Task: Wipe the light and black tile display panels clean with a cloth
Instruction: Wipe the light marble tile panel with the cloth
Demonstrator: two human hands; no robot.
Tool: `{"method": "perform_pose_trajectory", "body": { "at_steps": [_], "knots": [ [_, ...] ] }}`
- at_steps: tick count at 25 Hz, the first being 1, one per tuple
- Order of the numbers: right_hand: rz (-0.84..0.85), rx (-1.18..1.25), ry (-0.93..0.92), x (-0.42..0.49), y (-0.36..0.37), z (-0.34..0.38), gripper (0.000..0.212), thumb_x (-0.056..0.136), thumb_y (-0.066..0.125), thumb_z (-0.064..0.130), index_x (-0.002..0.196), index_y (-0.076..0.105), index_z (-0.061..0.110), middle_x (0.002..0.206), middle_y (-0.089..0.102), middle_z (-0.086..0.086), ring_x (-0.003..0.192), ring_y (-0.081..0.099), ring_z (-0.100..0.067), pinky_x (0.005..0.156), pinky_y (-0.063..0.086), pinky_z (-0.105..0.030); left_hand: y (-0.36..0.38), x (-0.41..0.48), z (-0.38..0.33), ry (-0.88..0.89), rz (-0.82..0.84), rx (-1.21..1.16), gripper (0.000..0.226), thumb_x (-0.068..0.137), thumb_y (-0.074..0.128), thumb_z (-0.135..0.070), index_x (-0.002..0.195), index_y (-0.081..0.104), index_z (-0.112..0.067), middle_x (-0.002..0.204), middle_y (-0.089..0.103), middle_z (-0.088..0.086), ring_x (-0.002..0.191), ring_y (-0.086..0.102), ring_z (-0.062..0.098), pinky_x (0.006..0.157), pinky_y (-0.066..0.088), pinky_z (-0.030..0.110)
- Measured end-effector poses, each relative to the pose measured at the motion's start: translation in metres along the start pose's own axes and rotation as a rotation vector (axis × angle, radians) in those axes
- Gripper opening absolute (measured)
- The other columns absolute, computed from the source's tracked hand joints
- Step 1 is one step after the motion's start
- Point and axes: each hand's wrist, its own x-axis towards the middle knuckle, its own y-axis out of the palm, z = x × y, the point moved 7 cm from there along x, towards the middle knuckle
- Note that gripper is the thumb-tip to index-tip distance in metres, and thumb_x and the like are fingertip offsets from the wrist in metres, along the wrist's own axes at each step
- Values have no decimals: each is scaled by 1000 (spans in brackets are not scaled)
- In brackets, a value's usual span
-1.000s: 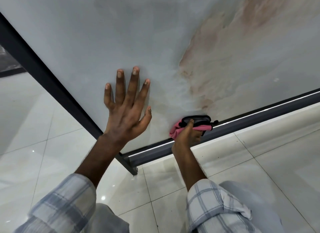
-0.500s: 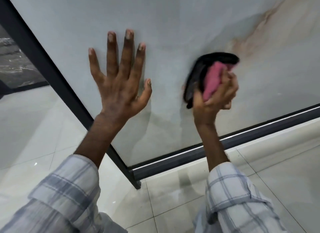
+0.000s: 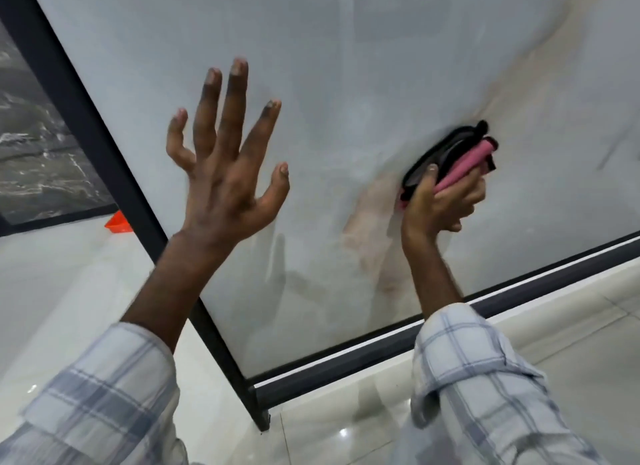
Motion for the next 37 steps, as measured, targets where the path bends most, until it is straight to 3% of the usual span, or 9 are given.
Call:
{"method": "perform_pose_trajectory", "body": {
  "at_steps": [7,13,16,18,24,26,31,34,37],
  "knots": [
    [330,-321,-1510,-80,23,100,79,79,58,53,150,41,25,150,37,-4,126,43,-31,92,29,-49,-6,58,28,103,-13,205,73,98,55,-37,162,34,-11,169,24,21,158,21,37,119,21,61],
    [5,123,-178,52,-4,54,78,78,68,56,145,50,21,151,40,-4,133,42,-33,107,33,-50,3,53,29,168,26,240,76,98,53,-41,163,31,-10,172,22,14,158,18,40,122,15,65],
    [-32,138,95,60,-7,55,71,81,64,50,144,48,19,151,39,-3,132,43,-38,105,30,-54,2,53,25,148,35,215,73,96,55,-40,161,37,-11,171,23,13,159,18,38,122,13,63],
    [-16,48,-114,42,-3,89,71,79,58,46,142,50,14,152,41,-9,131,43,-37,104,32,-52,-6,60,22,144,1,146,64,97,55,-39,155,48,-12,171,26,12,159,20,34,119,16,63],
    [200,-216,-1546,-44,21,220,79,70,64,37,146,52,21,150,50,-6,125,51,-34,89,32,-49,-38,135,44,76,-90,219,71,95,54,-43,160,38,-17,174,12,13,160,10,35,119,13,61],
    [127,-177,-1291,15,13,214,78,70,65,42,145,54,24,152,49,-3,129,48,-28,92,28,-42,-35,147,54,109,-74,262,72,97,51,-44,161,35,-16,174,12,13,161,10,34,120,12,61],
    [-49,35,87,115,-7,140,70,90,61,46,153,41,23,160,33,-6,135,40,-39,109,30,-53,-18,147,57,181,-77,328,78,99,48,-48,165,25,-12,173,17,15,159,14,39,124,10,58],
    [-29,-26,-251,70,9,209,74,86,54,46,153,42,17,158,36,-14,134,40,-40,103,32,-52,-30,149,55,164,-119,217,71,98,52,-44,159,40,-10,171,23,15,159,20,36,121,18,58],
    [150,-161,-1215,-27,35,281,80,77,55,45,151,45,18,153,44,-11,127,45,-34,89,32,-46,-49,154,60,83,-148,138,65,97,52,-42,154,47,-11,172,22,13,159,20,31,117,20,57]
  ]
}}
